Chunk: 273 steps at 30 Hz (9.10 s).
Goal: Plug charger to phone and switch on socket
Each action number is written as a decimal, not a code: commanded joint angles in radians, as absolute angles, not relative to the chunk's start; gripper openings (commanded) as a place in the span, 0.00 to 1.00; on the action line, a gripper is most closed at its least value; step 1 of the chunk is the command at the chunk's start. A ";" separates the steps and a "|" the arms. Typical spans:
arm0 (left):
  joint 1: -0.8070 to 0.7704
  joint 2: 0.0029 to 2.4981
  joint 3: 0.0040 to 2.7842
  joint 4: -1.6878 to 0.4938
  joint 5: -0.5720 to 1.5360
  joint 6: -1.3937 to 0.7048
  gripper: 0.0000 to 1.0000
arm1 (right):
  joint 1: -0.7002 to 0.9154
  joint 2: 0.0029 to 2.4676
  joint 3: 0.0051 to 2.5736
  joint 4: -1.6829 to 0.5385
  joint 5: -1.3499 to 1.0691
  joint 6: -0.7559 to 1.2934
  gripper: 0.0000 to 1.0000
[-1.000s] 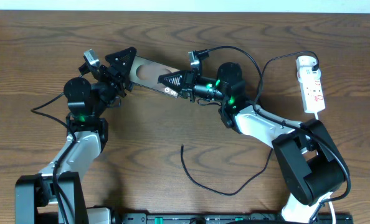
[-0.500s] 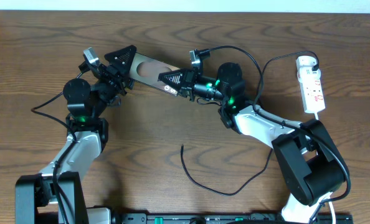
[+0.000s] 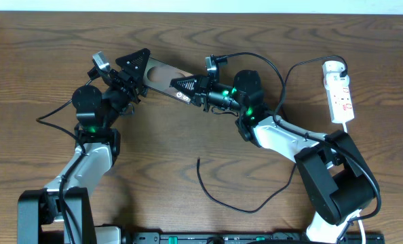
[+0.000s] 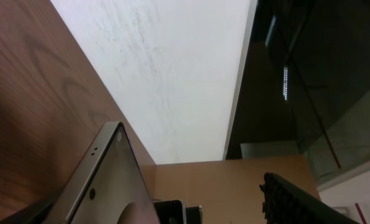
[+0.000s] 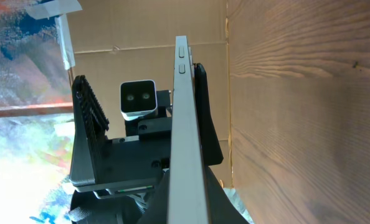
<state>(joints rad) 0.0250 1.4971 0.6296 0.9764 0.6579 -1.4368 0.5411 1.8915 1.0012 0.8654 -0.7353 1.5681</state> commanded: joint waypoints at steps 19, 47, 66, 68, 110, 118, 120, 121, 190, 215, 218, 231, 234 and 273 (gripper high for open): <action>0.000 1.494 0.636 0.994 0.680 -1.438 0.19 | 0.585 1.884 1.013 0.870 -0.693 1.582 0.01; -0.003 1.494 0.636 0.994 0.672 -1.438 0.07 | 0.595 1.884 1.013 0.871 -0.683 1.581 0.76; 0.375 1.495 0.636 0.982 0.924 -1.443 0.07 | 0.533 1.884 1.013 0.829 -0.744 1.401 0.99; 0.447 1.495 0.636 0.982 1.018 -1.467 0.07 | 0.523 1.884 1.013 0.797 -0.759 1.325 0.99; 0.666 1.495 0.636 0.982 1.388 -1.468 0.07 | 0.889 1.898 1.281 -0.916 -0.054 0.723 0.96; 0.666 1.495 0.636 0.982 1.388 -1.468 0.07 | 0.887 1.901 1.227 -0.863 -0.054 0.774 0.62; 0.666 1.495 0.636 0.983 1.388 -1.468 0.07 | 0.887 1.904 1.227 -0.863 -0.049 0.782 0.57; 0.666 1.495 0.636 0.982 1.388 -1.468 0.07 | 0.887 1.905 1.227 -0.863 -0.045 0.788 0.53; 0.666 1.495 0.636 0.982 1.388 -1.433 0.07 | 0.927 2.056 1.361 -0.873 -0.062 0.698 0.48; 0.666 1.495 0.636 0.982 1.388 -1.433 0.07 | 0.913 2.056 1.361 -0.875 -0.062 0.707 0.19; 0.667 1.495 0.636 0.982 1.388 -1.433 0.07 | 0.903 2.056 1.361 -0.874 -0.062 0.721 0.21; 0.666 1.495 0.636 0.982 1.388 -1.425 0.07 | 0.877 2.056 1.361 -0.870 -0.063 0.739 0.20; 0.666 1.495 0.636 0.982 1.388 -1.425 0.07 | 0.877 2.056 1.361 -0.871 -0.063 0.739 0.17; 0.667 1.495 0.636 0.982 1.437 -1.380 0.07 | 0.653 2.055 1.549 -0.872 -1.119 0.023 0.01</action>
